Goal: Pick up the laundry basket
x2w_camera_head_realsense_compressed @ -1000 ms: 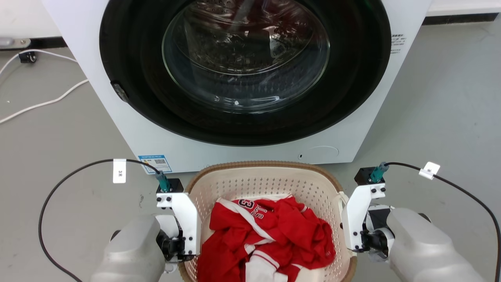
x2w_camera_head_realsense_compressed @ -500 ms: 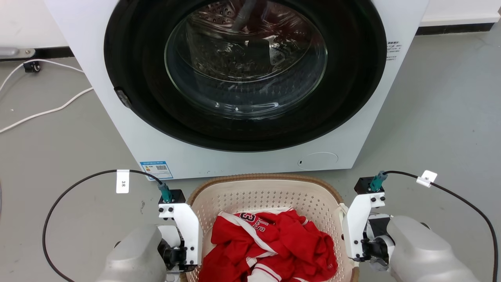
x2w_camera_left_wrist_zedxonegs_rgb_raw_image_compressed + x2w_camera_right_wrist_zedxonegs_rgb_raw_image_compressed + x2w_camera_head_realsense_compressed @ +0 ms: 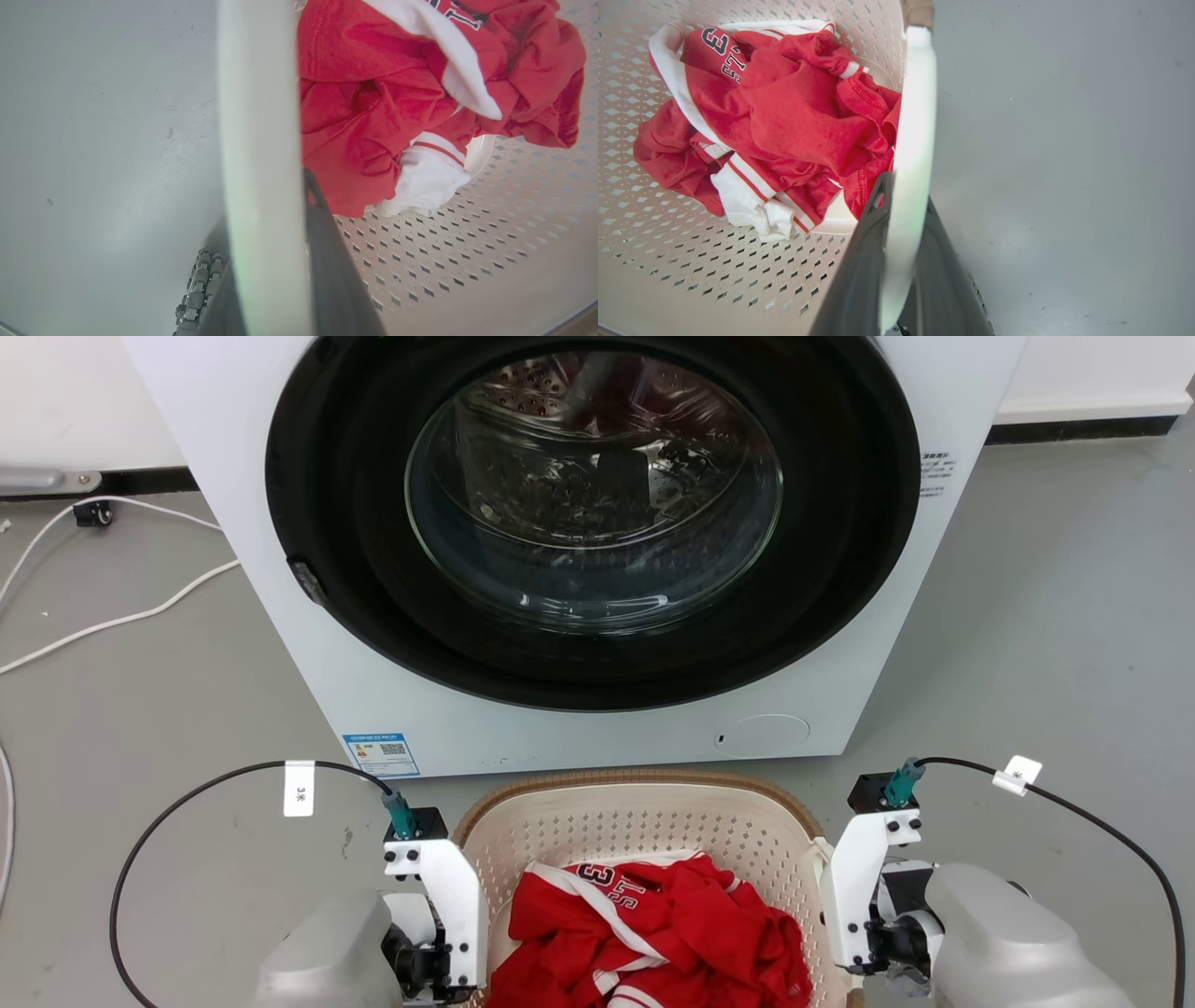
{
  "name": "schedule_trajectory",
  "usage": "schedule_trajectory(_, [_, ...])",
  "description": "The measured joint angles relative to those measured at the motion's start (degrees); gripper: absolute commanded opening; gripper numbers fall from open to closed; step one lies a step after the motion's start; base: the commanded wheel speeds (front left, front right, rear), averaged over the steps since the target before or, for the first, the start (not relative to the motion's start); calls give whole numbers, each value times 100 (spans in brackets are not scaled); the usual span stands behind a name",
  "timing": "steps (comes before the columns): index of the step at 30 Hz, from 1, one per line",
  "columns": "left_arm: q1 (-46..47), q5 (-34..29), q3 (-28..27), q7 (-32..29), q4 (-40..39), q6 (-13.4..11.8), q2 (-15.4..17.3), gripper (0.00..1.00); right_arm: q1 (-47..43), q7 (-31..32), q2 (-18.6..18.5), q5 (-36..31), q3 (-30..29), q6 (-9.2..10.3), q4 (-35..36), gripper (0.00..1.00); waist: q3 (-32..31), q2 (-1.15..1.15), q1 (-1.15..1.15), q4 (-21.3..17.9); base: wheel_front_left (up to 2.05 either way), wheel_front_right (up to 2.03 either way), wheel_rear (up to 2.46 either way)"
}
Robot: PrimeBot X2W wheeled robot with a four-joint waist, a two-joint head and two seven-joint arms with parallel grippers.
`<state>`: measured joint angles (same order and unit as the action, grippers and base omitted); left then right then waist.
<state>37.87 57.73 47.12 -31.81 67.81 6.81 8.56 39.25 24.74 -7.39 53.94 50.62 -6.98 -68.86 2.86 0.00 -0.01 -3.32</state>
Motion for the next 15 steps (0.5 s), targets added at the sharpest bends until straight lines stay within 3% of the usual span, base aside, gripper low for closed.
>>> schedule_trajectory(15, [-69, 207, 174, 12, 21, 0, -18, 0, -41, -103, 5, 101, 137, 0, -114, 0, -160, 0, 1, 3, 0, 0, 0])
